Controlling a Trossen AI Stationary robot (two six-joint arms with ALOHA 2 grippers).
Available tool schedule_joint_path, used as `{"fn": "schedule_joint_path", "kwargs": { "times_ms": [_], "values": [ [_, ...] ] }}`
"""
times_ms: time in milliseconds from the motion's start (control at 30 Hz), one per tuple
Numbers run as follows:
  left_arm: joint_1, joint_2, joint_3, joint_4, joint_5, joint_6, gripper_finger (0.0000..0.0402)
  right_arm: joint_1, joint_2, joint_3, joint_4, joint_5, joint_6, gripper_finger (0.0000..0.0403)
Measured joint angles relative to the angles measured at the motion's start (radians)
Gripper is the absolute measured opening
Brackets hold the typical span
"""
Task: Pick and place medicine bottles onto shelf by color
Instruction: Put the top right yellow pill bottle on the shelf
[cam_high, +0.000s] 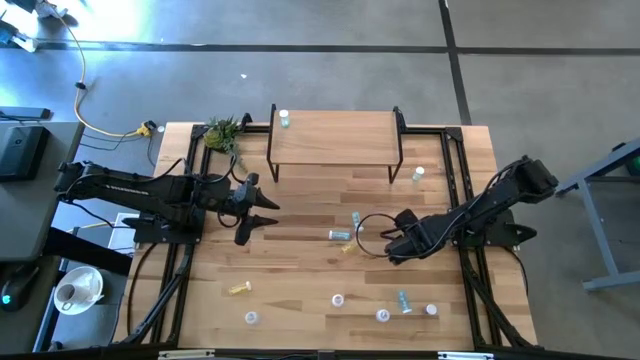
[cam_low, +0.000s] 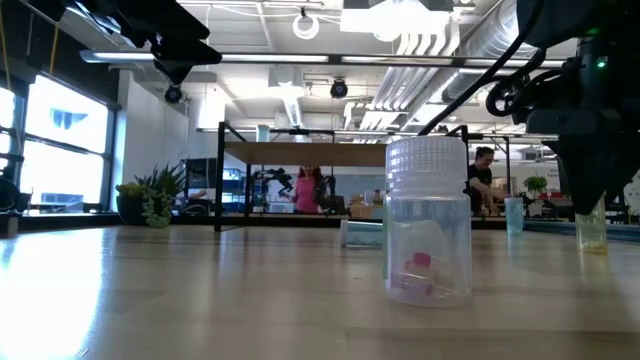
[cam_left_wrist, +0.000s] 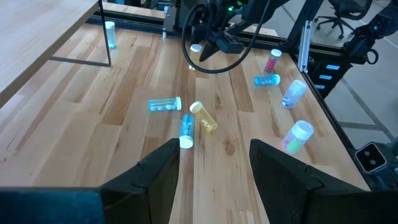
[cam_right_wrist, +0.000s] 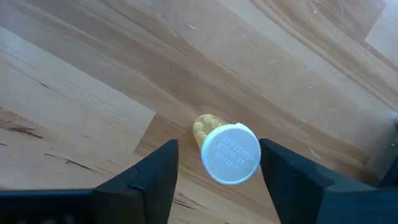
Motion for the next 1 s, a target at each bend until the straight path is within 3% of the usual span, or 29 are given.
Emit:
{"fn": "schedule_joint_path", "kwargs": {
  "times_ms": [233,367,667,1000],
  "values": [
    [0.0,0.0,0.0,0.0,0.0,0.0,0.0184,0.0,0.0,0.0,0.0,0.0,0.0,0.012],
    [0.0,0.0,0.0,-0.001,0.0,0.0,0.0184,0.0,0.0,0.0,0.0,-0.002,-0.009,0.0091],
    [0.0,0.0,0.0,-0.002,0.0,0.0,0.0184,-0.001,0.0,0.073,0.0,-0.02,-0.081,0.0102],
    [0.0,0.0,0.0,-0.003,0.0,0.002,0.0184,-0.065,0.0,0.231,0.0,0.076,-0.275,0.0099]
  ]
}}
